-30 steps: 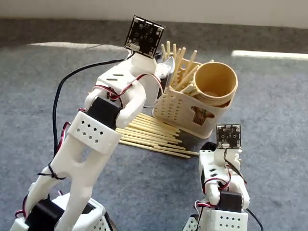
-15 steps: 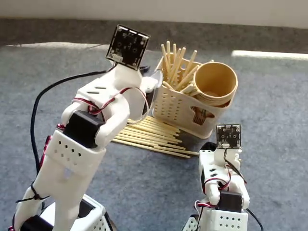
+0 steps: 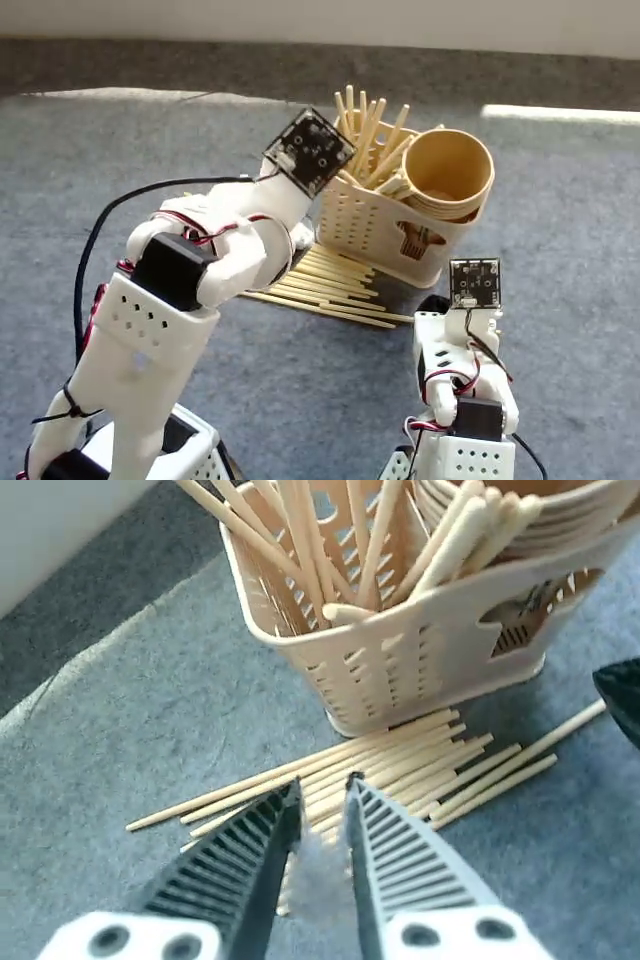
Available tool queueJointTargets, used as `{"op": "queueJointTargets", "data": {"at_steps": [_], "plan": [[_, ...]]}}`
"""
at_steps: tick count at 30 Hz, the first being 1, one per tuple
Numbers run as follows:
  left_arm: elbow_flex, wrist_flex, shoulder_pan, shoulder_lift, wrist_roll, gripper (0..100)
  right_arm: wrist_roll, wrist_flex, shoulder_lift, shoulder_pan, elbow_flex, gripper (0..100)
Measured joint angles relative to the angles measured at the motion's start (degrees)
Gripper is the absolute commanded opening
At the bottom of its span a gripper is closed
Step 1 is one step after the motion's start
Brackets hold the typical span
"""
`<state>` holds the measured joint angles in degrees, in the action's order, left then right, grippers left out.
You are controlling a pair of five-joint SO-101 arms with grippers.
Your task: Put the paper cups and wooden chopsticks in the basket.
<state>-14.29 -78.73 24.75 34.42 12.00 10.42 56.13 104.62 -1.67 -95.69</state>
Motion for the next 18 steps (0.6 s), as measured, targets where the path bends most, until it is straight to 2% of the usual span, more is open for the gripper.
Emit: {"op": "queueJointTargets", "data": {"at_steps": [6, 12, 18], "plan": [[-11.60, 1.32, 3.60, 0.00, 6.59, 5, 0.00, 0.00, 0.00, 0.00, 0.00, 1.2], [-24.88, 11.08, 3.69, 0.00, 13.71, 10, 0.00, 0.00, 0.00, 0.00, 0.00, 1.2], [-34.81, 21.80, 3.69, 0.00, 14.86, 10, 0.00, 0.00, 0.00, 0.00, 0.00, 1.2]]}}
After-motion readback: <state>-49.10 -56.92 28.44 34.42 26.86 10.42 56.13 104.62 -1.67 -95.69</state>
